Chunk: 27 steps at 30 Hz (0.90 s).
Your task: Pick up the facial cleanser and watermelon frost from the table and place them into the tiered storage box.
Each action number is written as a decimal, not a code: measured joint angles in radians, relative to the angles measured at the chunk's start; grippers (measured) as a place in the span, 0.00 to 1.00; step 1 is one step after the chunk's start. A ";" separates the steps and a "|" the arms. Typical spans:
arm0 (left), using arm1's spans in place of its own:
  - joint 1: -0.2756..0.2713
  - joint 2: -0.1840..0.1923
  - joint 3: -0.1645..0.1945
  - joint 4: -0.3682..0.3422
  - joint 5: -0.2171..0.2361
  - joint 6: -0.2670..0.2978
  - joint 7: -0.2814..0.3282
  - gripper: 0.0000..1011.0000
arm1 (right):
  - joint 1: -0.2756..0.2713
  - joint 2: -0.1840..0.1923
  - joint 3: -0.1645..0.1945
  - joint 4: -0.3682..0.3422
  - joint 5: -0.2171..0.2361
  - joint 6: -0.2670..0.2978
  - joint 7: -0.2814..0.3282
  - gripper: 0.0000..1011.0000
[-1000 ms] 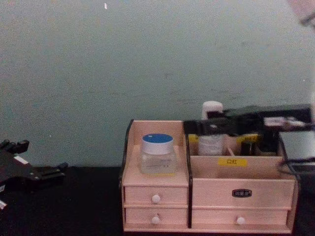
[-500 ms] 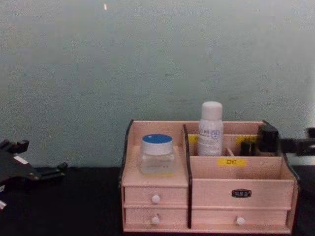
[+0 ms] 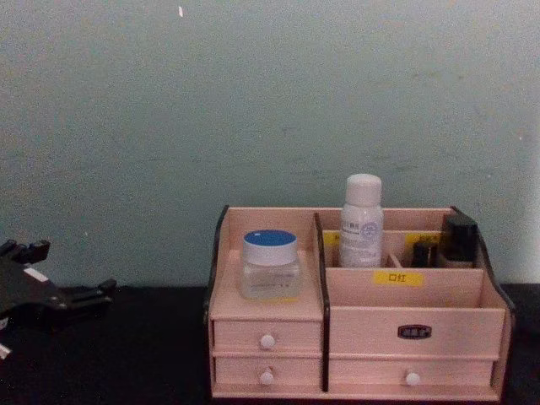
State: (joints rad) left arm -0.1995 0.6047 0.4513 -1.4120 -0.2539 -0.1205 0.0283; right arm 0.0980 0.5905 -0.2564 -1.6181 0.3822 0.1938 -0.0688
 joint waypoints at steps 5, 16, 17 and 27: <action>0.000 0.000 0.000 0.000 0.000 0.000 0.000 0.99 | 0.026 -0.045 -0.030 0.065 -0.060 -0.002 -0.036 0.99; 0.000 0.000 0.000 0.000 0.000 0.000 0.000 0.99 | 0.043 -0.074 -0.041 0.106 -0.089 0.002 -0.042 0.99; 0.000 0.000 0.000 0.000 0.000 0.000 0.000 0.99 | 0.043 -0.074 -0.041 0.105 -0.088 0.002 -0.041 0.99; 0.000 0.000 0.000 0.000 0.000 0.000 0.000 0.99 | 0.043 -0.071 -0.041 0.101 -0.085 0.002 -0.038 0.99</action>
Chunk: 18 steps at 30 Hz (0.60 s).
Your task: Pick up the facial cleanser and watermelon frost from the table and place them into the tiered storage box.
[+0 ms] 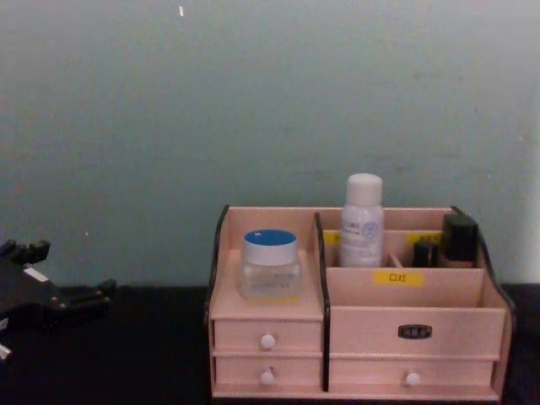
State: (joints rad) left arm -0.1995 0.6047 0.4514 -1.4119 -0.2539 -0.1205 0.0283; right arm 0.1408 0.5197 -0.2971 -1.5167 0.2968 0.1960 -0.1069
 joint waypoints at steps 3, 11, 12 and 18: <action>0.000 0.000 0.000 0.000 0.000 0.000 0.000 0.99 | 0.000 0.000 0.000 -0.001 0.001 0.000 0.000 0.99; 0.000 0.000 0.000 0.000 0.000 0.000 0.000 0.99 | 0.000 0.001 0.000 -0.002 0.003 0.000 0.002 0.99; 0.000 0.000 0.000 0.000 0.000 0.000 0.000 0.99 | 0.000 0.001 0.000 -0.002 0.003 0.000 0.002 0.99; 0.000 0.000 0.000 0.000 0.000 0.000 0.000 0.99 | 0.000 0.002 0.000 -0.002 0.003 0.000 0.003 0.99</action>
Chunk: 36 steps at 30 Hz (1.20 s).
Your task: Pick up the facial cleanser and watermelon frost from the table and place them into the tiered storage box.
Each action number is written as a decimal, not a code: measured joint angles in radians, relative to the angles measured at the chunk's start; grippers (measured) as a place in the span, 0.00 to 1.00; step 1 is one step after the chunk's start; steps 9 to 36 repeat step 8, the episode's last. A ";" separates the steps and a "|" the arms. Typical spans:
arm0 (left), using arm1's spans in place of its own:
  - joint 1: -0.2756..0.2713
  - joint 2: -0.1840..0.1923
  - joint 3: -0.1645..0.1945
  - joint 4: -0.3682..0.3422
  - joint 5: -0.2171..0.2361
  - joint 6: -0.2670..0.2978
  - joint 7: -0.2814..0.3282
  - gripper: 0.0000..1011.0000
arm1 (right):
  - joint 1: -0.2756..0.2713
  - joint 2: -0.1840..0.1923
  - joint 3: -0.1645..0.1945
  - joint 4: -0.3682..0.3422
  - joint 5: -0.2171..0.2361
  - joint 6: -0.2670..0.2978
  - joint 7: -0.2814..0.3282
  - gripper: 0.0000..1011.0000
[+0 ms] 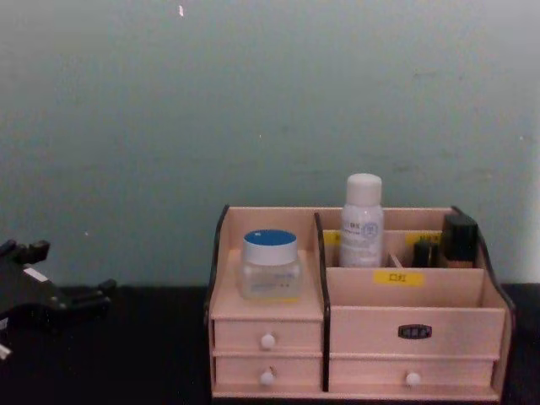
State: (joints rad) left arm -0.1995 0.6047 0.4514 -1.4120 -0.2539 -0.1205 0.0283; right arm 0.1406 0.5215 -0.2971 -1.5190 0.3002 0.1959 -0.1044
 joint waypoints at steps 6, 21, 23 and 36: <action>0.000 0.000 0.000 0.000 0.000 0.000 0.000 0.99 | 0.000 0.000 0.000 -0.001 0.001 0.000 0.001 0.99; 0.000 0.000 0.000 0.000 0.000 0.000 0.000 0.99 | 0.000 0.001 0.000 -0.001 0.001 0.000 0.001 0.99; 0.000 0.000 0.000 0.000 0.000 0.000 0.000 0.99 | 0.000 0.001 0.000 -0.001 0.001 0.000 0.001 0.99; 0.000 0.000 0.000 0.000 0.000 0.000 0.000 0.99 | 0.000 0.001 0.000 -0.001 0.001 0.000 0.001 0.99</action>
